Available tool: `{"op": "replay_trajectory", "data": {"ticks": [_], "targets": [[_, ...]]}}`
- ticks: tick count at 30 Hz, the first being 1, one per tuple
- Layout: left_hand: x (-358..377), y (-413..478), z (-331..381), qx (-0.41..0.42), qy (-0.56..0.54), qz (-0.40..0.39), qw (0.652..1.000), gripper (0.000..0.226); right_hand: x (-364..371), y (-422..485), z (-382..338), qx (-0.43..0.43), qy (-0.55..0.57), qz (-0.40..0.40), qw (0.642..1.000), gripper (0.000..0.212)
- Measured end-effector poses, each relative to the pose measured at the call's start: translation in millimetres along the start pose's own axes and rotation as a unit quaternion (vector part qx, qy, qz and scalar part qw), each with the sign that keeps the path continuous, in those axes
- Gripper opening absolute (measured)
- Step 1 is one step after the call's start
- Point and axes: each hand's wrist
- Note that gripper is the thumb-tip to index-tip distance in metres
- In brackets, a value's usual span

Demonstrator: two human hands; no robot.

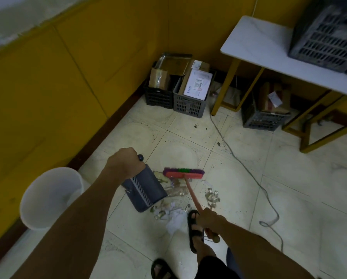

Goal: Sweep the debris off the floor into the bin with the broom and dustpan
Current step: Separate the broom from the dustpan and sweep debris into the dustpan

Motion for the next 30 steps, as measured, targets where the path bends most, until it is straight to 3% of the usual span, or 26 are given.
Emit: {"op": "replay_trajectory", "data": {"ticks": [6, 12, 16, 20, 22, 30], "targets": [[5.4, -15.9, 18.1, 0.03, 0.044, -0.001, 0.999, 0.021, -21.3, -18.9, 27.8, 0.027, 0.169, 0.061, 0.983, 0.025], [16.3, -3.4, 50.8, 0.03, 0.046, -0.013, 0.998, 0.031, -62.9, 3.2, 41.4, 0.025, 0.221, 0.105, 0.969, 0.034], [19.3, 9.7, 77.9, 0.028, 0.048, -0.03, 0.998, 0.025, -96.0, 28.9, 48.3, 0.046, 0.253, 0.06, 0.965, 0.037], [18.3, 21.0, 92.4, 0.025, 0.039, -0.04, 0.998, 0.026, -121.2, 32.1, 60.4, 0.104, 0.329, 0.001, 0.939, 0.008], [20.5, 24.3, 95.7, 0.021, 0.043, -0.045, 0.998, 0.027, -120.3, 27.7, 67.6, 0.115, 0.334, -0.004, 0.935, 0.018], [25.7, 20.3, 89.4, 0.019, 0.03, -0.05, 0.998, 0.029, -90.3, 26.1, 52.8, 0.1, 0.275, -0.025, 0.956, 0.016]]}}
Point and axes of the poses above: each hand's wrist, its own y-axis towards the middle knuckle, its own x-axis out of the palm, z = x × y, and after that the axes turned 1 degree about y, right-handed
